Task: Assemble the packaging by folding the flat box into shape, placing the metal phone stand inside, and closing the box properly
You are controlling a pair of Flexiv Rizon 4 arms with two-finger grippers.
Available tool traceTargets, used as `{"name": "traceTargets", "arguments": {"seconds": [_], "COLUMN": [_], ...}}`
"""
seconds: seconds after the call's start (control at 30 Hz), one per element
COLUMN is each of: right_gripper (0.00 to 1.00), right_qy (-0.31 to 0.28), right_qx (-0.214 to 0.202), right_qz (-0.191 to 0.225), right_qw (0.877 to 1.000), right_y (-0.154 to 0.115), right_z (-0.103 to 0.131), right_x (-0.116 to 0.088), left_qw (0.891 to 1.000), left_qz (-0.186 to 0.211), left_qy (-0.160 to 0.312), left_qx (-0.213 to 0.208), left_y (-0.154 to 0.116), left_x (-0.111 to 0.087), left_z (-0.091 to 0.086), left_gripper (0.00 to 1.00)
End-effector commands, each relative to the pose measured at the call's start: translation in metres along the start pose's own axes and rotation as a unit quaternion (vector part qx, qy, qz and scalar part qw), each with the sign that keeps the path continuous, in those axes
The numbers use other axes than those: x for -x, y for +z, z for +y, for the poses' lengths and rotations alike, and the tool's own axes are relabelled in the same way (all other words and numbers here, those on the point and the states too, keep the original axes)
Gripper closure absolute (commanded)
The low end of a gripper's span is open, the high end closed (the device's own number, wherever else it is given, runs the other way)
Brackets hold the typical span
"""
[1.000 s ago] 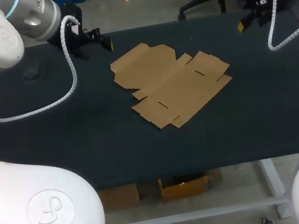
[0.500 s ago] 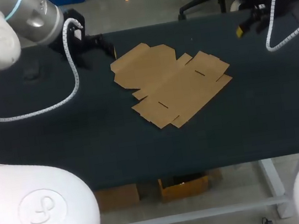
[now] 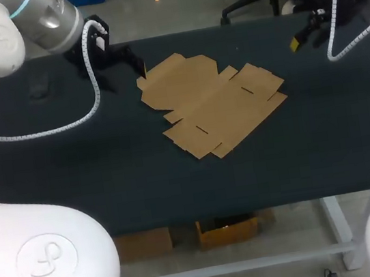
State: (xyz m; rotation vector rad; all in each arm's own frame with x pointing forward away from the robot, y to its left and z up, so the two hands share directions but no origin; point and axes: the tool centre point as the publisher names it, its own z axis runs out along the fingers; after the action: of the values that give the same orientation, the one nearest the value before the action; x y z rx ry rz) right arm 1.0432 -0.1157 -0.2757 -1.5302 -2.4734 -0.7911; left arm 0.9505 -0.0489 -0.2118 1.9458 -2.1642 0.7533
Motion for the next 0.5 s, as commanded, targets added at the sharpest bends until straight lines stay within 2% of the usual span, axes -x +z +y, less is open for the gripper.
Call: {"name": "traceTargets", "arguments": {"seconds": [0.03, 0.1, 0.5], "right_gripper": [0.0, 0.0, 0.0], "right_qy": [-0.004, -0.013, -0.035], "right_qx": [-0.005, -0.006, -0.04], "right_qz": [0.015, 0.019, 0.043], "right_qw": [1.0, 1.0, 0.998], "right_y": [0.007, 0.01, 0.031], "right_z": [0.005, 0.006, 0.008], "right_x": [0.006, 0.006, 0.011], "left_qw": [1.0, 1.0, 1.0], "left_qz": [-0.002, 0.007, 0.0], "left_qy": [-0.006, -0.004, -0.007], "left_qx": [-0.016, -0.016, -0.016], "left_y": [0.002, 0.004, 0.008], "left_x": [0.002, 0.003, 0.005], "left_z": [0.01, 0.012, 0.018], "left_gripper": [0.0, 0.0, 0.0]}}
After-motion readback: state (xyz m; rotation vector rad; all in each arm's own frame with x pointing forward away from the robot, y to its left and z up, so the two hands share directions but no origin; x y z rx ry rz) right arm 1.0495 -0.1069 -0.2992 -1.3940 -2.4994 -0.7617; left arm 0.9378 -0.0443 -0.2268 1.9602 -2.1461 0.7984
